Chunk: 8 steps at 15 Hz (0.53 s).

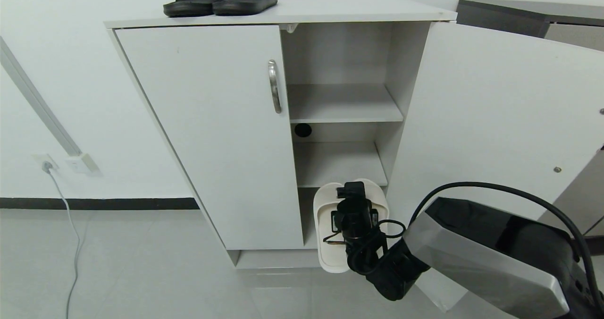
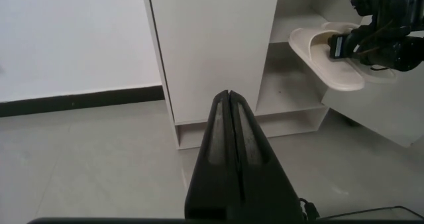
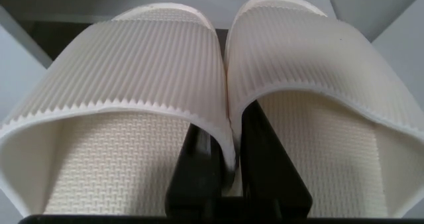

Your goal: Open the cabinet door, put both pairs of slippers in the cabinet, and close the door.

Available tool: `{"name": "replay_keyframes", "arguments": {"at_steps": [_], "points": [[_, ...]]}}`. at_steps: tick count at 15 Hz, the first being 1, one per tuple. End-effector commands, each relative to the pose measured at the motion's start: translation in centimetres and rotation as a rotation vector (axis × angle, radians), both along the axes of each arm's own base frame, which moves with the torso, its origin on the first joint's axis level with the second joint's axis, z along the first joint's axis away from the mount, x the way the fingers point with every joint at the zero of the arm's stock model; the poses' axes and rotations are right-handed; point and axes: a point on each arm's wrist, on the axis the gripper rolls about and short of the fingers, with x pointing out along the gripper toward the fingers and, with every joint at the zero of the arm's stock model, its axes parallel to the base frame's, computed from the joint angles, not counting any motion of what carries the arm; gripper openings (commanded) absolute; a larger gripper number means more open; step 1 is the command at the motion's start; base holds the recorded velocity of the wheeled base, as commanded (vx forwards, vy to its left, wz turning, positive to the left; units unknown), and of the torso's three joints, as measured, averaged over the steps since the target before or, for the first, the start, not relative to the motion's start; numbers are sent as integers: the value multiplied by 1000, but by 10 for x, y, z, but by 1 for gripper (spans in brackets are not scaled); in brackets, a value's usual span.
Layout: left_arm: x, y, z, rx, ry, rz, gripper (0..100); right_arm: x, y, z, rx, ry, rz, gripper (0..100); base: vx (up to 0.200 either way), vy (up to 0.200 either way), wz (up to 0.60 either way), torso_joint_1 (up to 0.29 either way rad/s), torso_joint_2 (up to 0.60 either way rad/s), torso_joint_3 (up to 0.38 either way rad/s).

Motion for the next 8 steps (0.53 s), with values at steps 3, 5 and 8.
{"name": "replay_keyframes", "arguments": {"at_steps": [3,5,8], "points": [[0,0,0,0,2,0,0,-1,1,1,0,-2,4,0,67,0,0,1,1,-1],[0,0,0,0,3,0,0,-1,1,3,2,-5,4,0,200,0,0,-5,2,5],[0,0,0,0,2,0,0,-1,1,3,2,-5,4,0,200,0,0,2,2,-1]]}}
